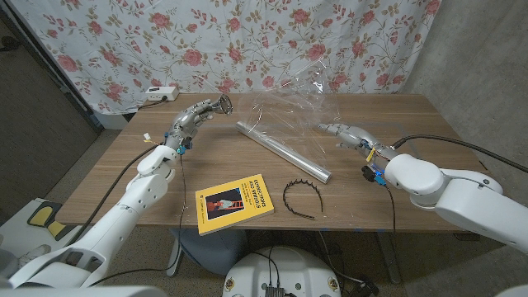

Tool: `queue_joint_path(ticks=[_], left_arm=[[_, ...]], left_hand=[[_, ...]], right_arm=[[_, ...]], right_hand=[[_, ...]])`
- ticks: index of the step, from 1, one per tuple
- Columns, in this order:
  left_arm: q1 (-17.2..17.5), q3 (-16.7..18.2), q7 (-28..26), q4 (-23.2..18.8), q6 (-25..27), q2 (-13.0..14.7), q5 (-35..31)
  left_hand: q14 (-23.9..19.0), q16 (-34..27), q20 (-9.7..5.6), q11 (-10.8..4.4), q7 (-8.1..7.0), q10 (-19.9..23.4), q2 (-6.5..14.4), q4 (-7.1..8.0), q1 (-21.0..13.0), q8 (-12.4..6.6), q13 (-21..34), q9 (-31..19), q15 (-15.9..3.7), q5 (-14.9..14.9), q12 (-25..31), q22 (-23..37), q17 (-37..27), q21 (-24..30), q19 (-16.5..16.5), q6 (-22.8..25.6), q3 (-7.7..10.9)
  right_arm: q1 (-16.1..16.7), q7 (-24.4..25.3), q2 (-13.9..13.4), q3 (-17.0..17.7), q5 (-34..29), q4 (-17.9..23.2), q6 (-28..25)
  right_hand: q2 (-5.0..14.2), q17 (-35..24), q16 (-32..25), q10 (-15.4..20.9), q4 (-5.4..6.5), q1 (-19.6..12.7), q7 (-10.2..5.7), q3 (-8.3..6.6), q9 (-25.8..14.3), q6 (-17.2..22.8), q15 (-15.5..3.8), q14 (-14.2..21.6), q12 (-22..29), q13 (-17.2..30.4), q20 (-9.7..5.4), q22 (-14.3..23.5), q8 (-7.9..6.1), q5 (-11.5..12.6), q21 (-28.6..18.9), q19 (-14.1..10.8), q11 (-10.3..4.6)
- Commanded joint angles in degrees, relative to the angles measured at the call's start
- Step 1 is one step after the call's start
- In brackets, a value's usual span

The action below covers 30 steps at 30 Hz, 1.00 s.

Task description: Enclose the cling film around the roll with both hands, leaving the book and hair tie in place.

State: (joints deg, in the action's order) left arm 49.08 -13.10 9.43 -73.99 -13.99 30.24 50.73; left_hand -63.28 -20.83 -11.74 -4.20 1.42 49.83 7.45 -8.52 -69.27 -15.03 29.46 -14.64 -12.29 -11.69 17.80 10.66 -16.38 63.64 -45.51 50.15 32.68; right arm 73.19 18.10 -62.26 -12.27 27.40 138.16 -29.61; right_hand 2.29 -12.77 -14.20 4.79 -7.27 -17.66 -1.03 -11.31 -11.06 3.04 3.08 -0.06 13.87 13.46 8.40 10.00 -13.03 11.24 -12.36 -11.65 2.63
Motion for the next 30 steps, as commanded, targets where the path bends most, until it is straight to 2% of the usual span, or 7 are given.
queue_joint_path(ticks=[1,7,10,23,26,30], left_arm=[[0.0,-0.1,0.3,-0.3,0.3,0.1,0.1],[0.5,0.1,0.4,-0.8,0.1,0.2,0.3],[0.7,0.2,0.4,-1.2,0.0,0.3,0.4],[3.0,1.2,-0.7,-3.8,-0.3,1.2,0.7],[3.1,1.3,-0.6,-3.8,-0.4,1.2,0.8],[3.2,1.3,-0.6,-3.7,-0.5,1.2,0.9]], left_hand=[[-0.6,0.0,-0.09,-0.07,0.08,0.7,0.3,-0.01,-0.3,0.16,0.2,-0.2,-0.75,-0.2,-0.2,0.1,-0.3,0.4,0.2,0.0,-0.12],[-0.7,0.1,-0.08,-0.08,0.04,0.7,0.3,-0.03,-0.4,0.22,0.2,-0.2,-0.74,-0.2,-0.3,0.1,-0.3,0.6,0.2,0.0,-0.13],[-0.7,0.1,-0.09,-0.11,0.03,0.7,0.3,-0.04,-0.4,0.25,0.2,-0.1,-0.74,-0.2,-0.3,0.1,-0.3,0.6,0.3,0.0,-0.13],[-0.7,0.2,-0.09,-0.09,0.09,0.8,0.3,-0.05,-0.4,0.37,0.2,-0.1,-0.72,-0.2,-0.5,0.1,-0.2,0.9,0.4,0.0,-0.15],[-0.7,0.3,-0.09,-0.1,0.15,0.9,0.3,-0.06,-0.4,0.39,0.1,-0.1,-0.73,-0.2,-0.5,0.1,-0.2,1.0,0.4,0.0,-0.15],[-0.8,0.2,-0.08,-0.06,0.1,0.9,0.3,-0.08,-0.4,0.43,0.1,-0.1,-0.74,-0.2,-0.6,0.1,-0.2,1.1,0.4,0.1,-0.16]], right_arm=[[1.5,0.2,-0.4,0.9,-0.1,1.5,-0.3],[2.9,0.7,-0.5,2.0,0.2,2.7,-0.9],[3.5,0.7,-0.8,2.5,0.2,3.2,-1.0],[5.4,0.1,-1.3,4.0,-0.2,4.4,-0.7],[6.1,0.2,-1.1,4.3,-0.3,4.4,-0.6],[6.6,0.2,-1.1,4.6,-0.6,4.6,-0.4]], right_hand=[[0.12,-0.1,-0.3,0.7,-0.21,-0.5,-0.08,-0.05,-0.2,-0.1,0.08,0.0,0.3,0.2,-0.11,0.2,0.27,0.0,-0.1,0.0,-0.07],[0.21,-0.1,-0.3,1.0,-0.17,-0.5,0.07,-0.02,-0.2,0.4,0.16,0.1,0.4,0.2,-0.1,0.2,0.16,-0.1,0.0,0.0,-0.02],[0.44,-0.3,-1.1,3.4,0.06,-0.3,0.29,0.1,-0.2,1.7,-0.59,2.1,1.2,0.3,-0.17,0.2,-0.14,-0.1,0.0,-0.6,-0.45],[0.81,-0.5,-1.6,5.1,0.05,-0.5,0.28,0.1,-0.2,4.9,-1.13,3.3,1.6,0.5,-0.29,0.2,-1.08,-0.1,0.0,-1.4,-0.63],[0.93,-0.7,-2.1,6.9,0.05,-0.5,0.35,0.19,-0.4,8.6,-1.55,4.6,2.2,0.8,-0.41,0.2,-2.23,-0.1,-0.2,-2.5,-0.66],[1.18,-0.8,-2.8,8.2,0.03,-0.7,0.38,0.15,-0.5,9.6,-2.32,6.6,2.7,1.0,-0.59,0.2,-2.34,-0.1,-0.6,-4.1,-0.91]])
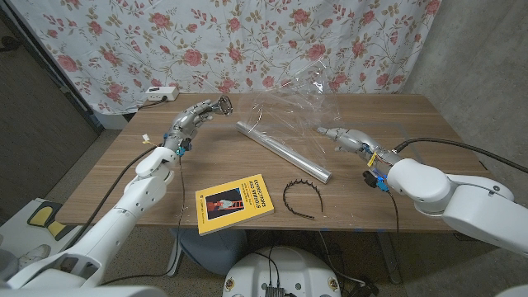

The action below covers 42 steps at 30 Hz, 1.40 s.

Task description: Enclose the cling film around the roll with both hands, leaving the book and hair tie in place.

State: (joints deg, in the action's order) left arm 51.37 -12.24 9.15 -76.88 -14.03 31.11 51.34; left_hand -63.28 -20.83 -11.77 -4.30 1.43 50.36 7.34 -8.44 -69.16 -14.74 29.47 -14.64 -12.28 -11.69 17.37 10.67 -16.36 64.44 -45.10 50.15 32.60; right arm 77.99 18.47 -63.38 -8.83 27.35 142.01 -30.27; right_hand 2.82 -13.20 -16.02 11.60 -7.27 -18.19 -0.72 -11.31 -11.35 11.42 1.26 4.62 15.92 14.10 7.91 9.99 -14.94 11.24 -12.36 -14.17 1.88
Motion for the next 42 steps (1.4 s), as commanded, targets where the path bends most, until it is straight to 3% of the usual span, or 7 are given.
queue_joint_path(ticks=[1,8,14,23,33,42], left_arm=[[0.9,0.4,-0.2,-0.8,-0.4,0.3,0.4],[0.8,0.3,0.0,-0.6,-0.4,0.3,0.3],[0.9,0.3,0.0,-0.7,-0.3,0.4,0.3],[1.6,0.5,-0.5,-1.5,-0.6,0.4,0.3],[2.6,1.0,-1.2,-2.4,-0.5,0.8,0.5],[3.1,1.5,-0.6,-2.6,-0.2,0.5,1.9]], left_hand=[[-0.8,0.2,-0.06,0.11,0.1,0.4,0.4,-0.16,-0.5,0.16,0.2,-0.1,-0.75,-0.2,-0.1,0.1,-0.3,0.3,0.0,0.0,-0.08],[-1.0,0.2,-0.07,-0.06,0.18,0.5,0.4,-0.19,-0.6,0.24,0.1,-0.1,-0.74,-0.2,-0.2,0.1,-0.4,0.5,0.0,0.1,-0.09],[-1.0,0.2,-0.06,-0.01,0.11,0.5,0.4,-0.2,-0.6,0.25,0.1,-0.1,-0.74,-0.2,-0.3,0.1,-0.4,0.6,0.0,0.2,-0.11],[-1.1,0.2,-0.05,-0.06,0.04,0.6,0.4,-0.21,-0.6,0.4,0.2,-0.1,-0.73,-0.1,-0.4,0.1,-0.4,0.8,0.0,0.0,-0.13],[-1.2,0.3,-0.06,0.02,0.21,0.7,0.4,-0.21,-0.6,0.5,0.1,0.0,-0.72,-0.1,-0.5,0.0,-0.4,1.0,0.1,0.0,-0.14],[-1.1,0.5,-0.1,0.07,0.24,0.6,0.4,-0.24,-0.7,0.65,0.0,0.0,-0.72,-0.1,-0.7,0.0,-0.2,1.1,0.2,-0.1,-0.11]], right_arm=[[1.9,-0.3,0.1,1.2,-0.6,0.8,0.4],[2.3,-1.5,0.1,1.6,-0.5,0.6,1.1],[2.5,-2.5,0.1,1.7,-0.7,0.2,2.1],[2.9,-4.1,0.4,2.1,-0.8,-0.9,4.7],[-0.5,-6.3,1.2,-1.2,-1.2,-2.6,6.1],[-2.9,-7.5,1.5,-3.4,-1.4,-3.5,7.1]], right_hand=[[0.71,-0.5,-1.3,2.0,0.05,-0.2,0.12,0.17,-0.2,2.0,-0.78,2.8,0.8,0.5,-0.16,0.2,-0.62,-0.2,-0.8,-2.4,-0.19],[1.16,-1.0,-4.0,6.7,0.0,-0.5,-0.19,0.16,-0.3,6.5,-2.64,9.5,2.5,1.1,-0.71,0.3,-1.67,-0.2,-1.6,-6.5,-1.77],[1.67,-1.4,-5.8,9.4,0.07,-0.7,-0.44,0.02,-0.3,9.2,-4.23,14.0,3.4,1.5,-0.89,0.4,-2.23,-0.2,-2.0,-8.7,-1.8],[1.75,-1.5,-6.5,13.0,0.06,-0.8,-0.35,-0.02,-0.3,12.1,-4.75,16.3,4.7,1.9,-0.17,0.4,-2.87,-0.2,-2.2,-10.4,-2.36],[1.88,-1.5,-6.5,13.9,0.11,-0.8,-0.34,-0.1,-0.3,12.4,-5.0,16.8,5.1,2.1,-0.3,0.4,-2.74,-0.2,-2.1,-10.8,-2.67],[2.31,-1.2,-6.5,13.1,-0.79,-2.6,-0.76,-1.0,-0.2,12.3,-5.1,18.0,4.0,1.6,-2.46,0.4,-2.25,-0.2,-2.6,-13.0,-2.68]])
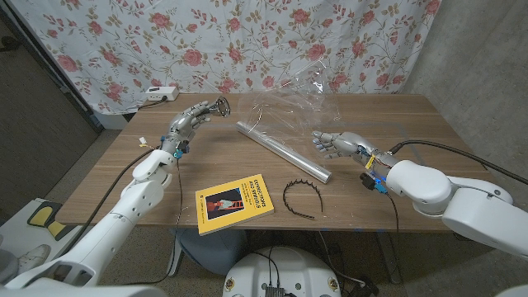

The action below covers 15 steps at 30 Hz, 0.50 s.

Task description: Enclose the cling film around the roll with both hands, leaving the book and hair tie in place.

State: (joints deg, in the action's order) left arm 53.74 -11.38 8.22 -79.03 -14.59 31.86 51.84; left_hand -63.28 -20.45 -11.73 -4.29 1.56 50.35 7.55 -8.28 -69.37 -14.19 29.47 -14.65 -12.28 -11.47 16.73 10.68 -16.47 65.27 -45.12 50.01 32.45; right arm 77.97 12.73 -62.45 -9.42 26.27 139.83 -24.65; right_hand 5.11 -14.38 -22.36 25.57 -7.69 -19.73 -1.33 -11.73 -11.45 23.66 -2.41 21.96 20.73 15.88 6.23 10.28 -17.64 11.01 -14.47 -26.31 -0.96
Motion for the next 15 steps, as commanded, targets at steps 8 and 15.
queue_joint_path(ticks=[8,15], left_arm=[[1.8,1.1,-0.2,-1.4,-0.1,0.0,1.5],[2.7,1.5,-0.6,-2.5,0.1,0.4,1.7]], left_hand=[[-1.1,0.2,-0.14,-0.12,0.06,0.7,0.3,-0.38,-0.5,0.19,-0.1,0.0,-0.71,-0.3,-0.2,0.0,0.0,0.4,0.4,0.0,0.06],[-1.1,0.3,-0.13,-0.09,0.03,0.6,0.3,-0.35,-0.5,0.28,-0.2,0.0,-0.71,-0.3,-0.3,0.0,0.0,0.5,0.4,-0.2,0.06]], right_arm=[[-5.5,-3.5,0.4,-5.3,-0.5,-2.6,1.7],[-7.7,-4.7,-0.2,-7.3,-0.8,-2.7,0.6]], right_hand=[[-0.31,1.1,0.2,-1.3,-0.84,-2.4,-0.14,-1.15,0.1,-0.7,-3.11,2.9,-2.6,-1.5,-4.54,0.0,1.6,-0.2,-1.6,-5.9,0.59],[-0.21,1.8,2.6,-5.0,-0.57,-2.7,0.65,-1.42,0.1,-3.0,-1.05,-0.6,-5.1,-2.3,-4.2,-0.1,3.21,-0.3,-0.8,-5.8,2.31]])
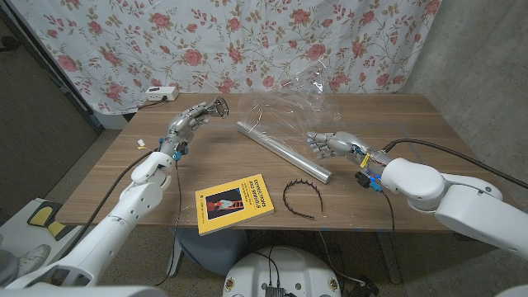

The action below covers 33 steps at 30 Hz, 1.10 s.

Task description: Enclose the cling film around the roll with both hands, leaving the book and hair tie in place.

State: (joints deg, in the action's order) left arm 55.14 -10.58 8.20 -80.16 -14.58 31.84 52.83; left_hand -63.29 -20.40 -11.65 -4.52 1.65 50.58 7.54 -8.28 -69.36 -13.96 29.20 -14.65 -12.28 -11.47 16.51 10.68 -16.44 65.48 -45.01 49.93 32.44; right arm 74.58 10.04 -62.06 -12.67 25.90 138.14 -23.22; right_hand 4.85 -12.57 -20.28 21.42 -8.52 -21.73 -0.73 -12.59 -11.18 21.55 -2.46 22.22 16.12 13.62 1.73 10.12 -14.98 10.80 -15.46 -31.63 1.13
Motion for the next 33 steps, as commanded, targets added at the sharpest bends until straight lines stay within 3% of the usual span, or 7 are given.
queue_joint_path(ticks=[1,6,7,9,15,23,33], left_arm=[[1.4,0.7,-0.7,-1.4,0.2,0.4,0.8],[1.6,0.7,-0.5,-1.5,0.2,0.6,0.8],[1.6,0.8,-0.4,-1.5,0.2,0.6,0.9],[1.6,0.8,-0.1,-1.2,-0.2,0.4,0.9],[1.8,1.0,0.7,-1.0,-0.7,0.4,1.0],[2.1,1.2,-0.1,-1.3,-0.6,0.4,1.1],[1.5,0.9,0.2,-0.7,0.0,0.4,1.1]], left_hand=[[-1.1,0.2,-0.21,0.19,-0.05,0.5,0.3,-0.36,-0.5,0.08,0.1,0.0,-0.71,-0.3,-0.1,0.0,0.0,0.3,0.3,-0.1,0.07],[-1.1,0.3,-0.22,0.11,-0.03,0.5,0.3,-0.35,-0.5,0.1,0.1,0.0,-0.68,-0.3,-0.2,0.0,0.1,0.3,0.4,-0.1,0.07],[-1.1,0.3,-0.22,0.08,-0.15,0.4,0.3,-0.34,-0.5,0.11,0.1,0.0,-0.67,-0.3,-0.2,0.0,0.1,0.3,0.4,-0.1,0.07],[-1.1,0.3,-0.22,0.13,-0.16,0.4,0.3,-0.34,-0.5,0.11,0.1,0.0,-0.67,-0.2,-0.2,0.0,0.1,0.3,0.5,-0.1,0.07],[-1.2,0.4,-0.21,0.02,-0.21,0.5,0.3,-0.34,-0.5,0.15,0.1,0.0,-0.71,-0.2,-0.3,0.0,0.1,0.4,0.5,-0.1,0.07],[-1.3,0.3,-0.19,-0.01,-0.38,0.4,0.3,-0.34,-0.5,0.21,0.1,0.0,-0.75,-0.2,-0.3,-0.1,0.0,0.6,0.6,-0.1,0.06],[-1.4,0.2,-0.18,-0.08,-0.48,0.6,0.3,-0.33,-0.4,0.16,0.3,0.1,-0.72,-0.2,-0.3,-0.1,-0.2,0.7,0.7,0.3,0.03]], right_arm=[[-4.8,-1.9,-0.7,-4.4,-0.8,-0.8,-1.4],[-6.6,-1.7,-1.5,-6.0,-2.5,0.2,-3.5],[-7.2,-2.4,-1.8,-6.3,-2.5,0.2,-3.8],[-8.2,-2.5,-2.1,-7.3,-3.4,0.7,-5.1],[-11.2,-2.5,-1.8,-10.6,-6.3,1.7,-8.7],[-12.8,-2.1,-1.4,-12.1,-7.7,1.9,-11.1],[-14.9,0.6,-0.4,-15.3,-13.2,3.6,-15.6]], right_hand=[[0.03,0.1,1.2,-1.1,0.29,-0.8,0.07,-0.61,-0.2,-1.1,-0.33,-1.8,-0.9,-0.2,0.94,0.0,0.82,-0.1,0.7,0.3,0.13],[0.17,0.4,2.7,-4.1,0.05,-1.6,-0.18,-0.99,-0.2,-4.4,1.46,-3.7,-2.7,-0.6,2.01,0.0,2.55,-0.2,1.8,1.4,-0.26],[0.44,-0.1,1.6,-3.7,-0.15,-2.7,-0.11,-1.3,-0.3,-4.2,-1.26,-1.0,-3.0,-0.8,-0.77,0.3,2.63,-0.2,0.6,-2.6,0.11],[0.34,-0.3,1.1,-2.8,-0.29,-3.3,0.42,-1.32,-0.3,-3.5,-2.68,0.2,-2.9,-0.9,-1.97,0.4,2.46,-0.2,-0.3,-5.2,0.37],[0.37,-0.4,1.9,-2.6,-0.93,-5.2,0.31,-1.77,-0.3,-3.2,-2.41,-1.8,-3.1,-1.0,-2.13,0.4,2.46,-0.1,0.6,-3.6,-0.05],[-0.06,-0.8,2.6,-3.6,-0.62,-6.2,-0.29,-1.51,-0.3,-6.1,-1.09,-4.1,-3.7,-1.0,-0.29,0.4,3.61,-0.2,2.1,-0.7,-0.74],[-0.42,-1.2,1.5,-1.2,-0.1,-6.0,0.2,-0.93,-0.4,-4.7,-1.31,-1.8,-3.0,-1.0,-0.05,0.5,2.93,-0.3,1.7,-2.1,-0.8]])
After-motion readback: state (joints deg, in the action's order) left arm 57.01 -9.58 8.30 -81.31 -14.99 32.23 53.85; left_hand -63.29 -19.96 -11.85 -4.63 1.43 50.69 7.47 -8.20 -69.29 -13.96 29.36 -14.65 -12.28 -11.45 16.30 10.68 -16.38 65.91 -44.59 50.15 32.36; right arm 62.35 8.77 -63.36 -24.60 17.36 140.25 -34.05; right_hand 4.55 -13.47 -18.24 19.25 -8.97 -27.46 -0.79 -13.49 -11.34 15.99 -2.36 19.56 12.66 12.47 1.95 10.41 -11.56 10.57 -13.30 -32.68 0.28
